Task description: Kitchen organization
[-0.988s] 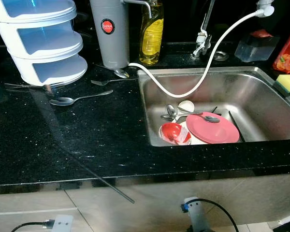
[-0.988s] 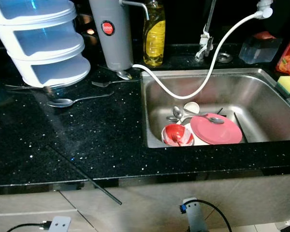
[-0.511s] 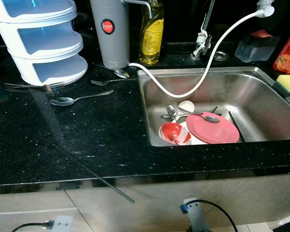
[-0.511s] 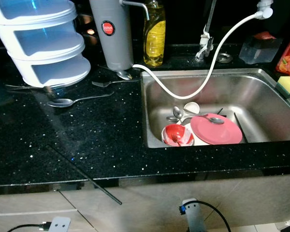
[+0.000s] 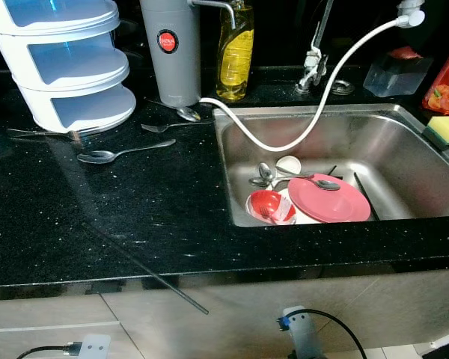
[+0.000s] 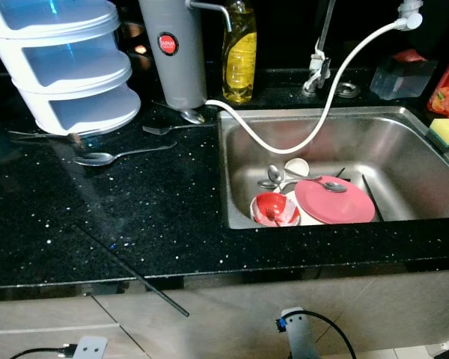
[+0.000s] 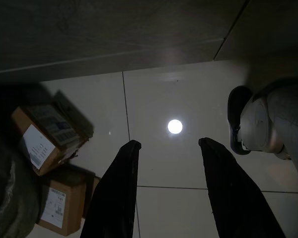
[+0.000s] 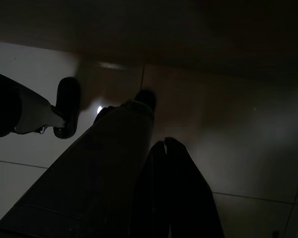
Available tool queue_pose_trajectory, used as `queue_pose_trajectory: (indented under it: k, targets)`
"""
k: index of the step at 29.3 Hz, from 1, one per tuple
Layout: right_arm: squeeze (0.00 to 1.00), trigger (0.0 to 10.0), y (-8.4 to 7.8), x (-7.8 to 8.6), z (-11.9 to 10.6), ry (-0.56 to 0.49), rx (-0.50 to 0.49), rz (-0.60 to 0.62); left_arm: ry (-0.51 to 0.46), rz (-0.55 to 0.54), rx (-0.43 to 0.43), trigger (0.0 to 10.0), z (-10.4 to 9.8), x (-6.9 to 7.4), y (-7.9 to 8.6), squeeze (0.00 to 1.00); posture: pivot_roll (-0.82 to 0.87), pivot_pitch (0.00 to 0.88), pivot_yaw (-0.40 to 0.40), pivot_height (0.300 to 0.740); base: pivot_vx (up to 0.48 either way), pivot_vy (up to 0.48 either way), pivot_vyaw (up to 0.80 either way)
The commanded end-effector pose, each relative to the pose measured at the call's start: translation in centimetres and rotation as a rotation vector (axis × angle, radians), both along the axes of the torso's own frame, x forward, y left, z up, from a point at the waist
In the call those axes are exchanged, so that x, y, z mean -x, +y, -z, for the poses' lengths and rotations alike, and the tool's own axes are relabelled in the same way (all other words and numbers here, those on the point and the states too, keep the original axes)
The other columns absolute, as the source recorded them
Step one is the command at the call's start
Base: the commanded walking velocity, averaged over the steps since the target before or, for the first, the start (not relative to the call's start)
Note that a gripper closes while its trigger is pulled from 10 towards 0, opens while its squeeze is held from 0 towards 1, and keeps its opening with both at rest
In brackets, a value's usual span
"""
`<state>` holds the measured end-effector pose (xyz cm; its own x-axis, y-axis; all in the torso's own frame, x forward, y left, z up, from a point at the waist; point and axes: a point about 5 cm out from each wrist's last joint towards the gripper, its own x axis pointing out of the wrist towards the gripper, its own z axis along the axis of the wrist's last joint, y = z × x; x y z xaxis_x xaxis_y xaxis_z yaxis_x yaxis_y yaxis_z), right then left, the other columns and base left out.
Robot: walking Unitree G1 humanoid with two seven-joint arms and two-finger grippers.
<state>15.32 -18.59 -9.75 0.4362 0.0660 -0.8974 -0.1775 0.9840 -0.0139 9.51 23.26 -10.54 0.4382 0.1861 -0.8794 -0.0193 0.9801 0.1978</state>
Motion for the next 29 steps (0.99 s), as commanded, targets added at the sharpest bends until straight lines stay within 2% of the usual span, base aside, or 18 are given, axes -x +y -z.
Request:
queue_pose_trajectory:
  k: [1,29]
  targets:
    - [0.00,10.0,0.28,0.32,0.16,0.009,-0.002,-0.008,0.017,0.002,-0.017,10.0,-0.07,0.46,0.81,0.00,0.11,0.000,0.003,0.740,0.000,0.000,0.00]
    - [0.00,10.0,-0.09,0.17,0.06,0.009,0.005,-0.008,0.013,0.012,-0.018,10.0,-0.12,-0.02,0.61,0.00,0.11,0.000,0.003,0.740,0.000,0.000,0.00]
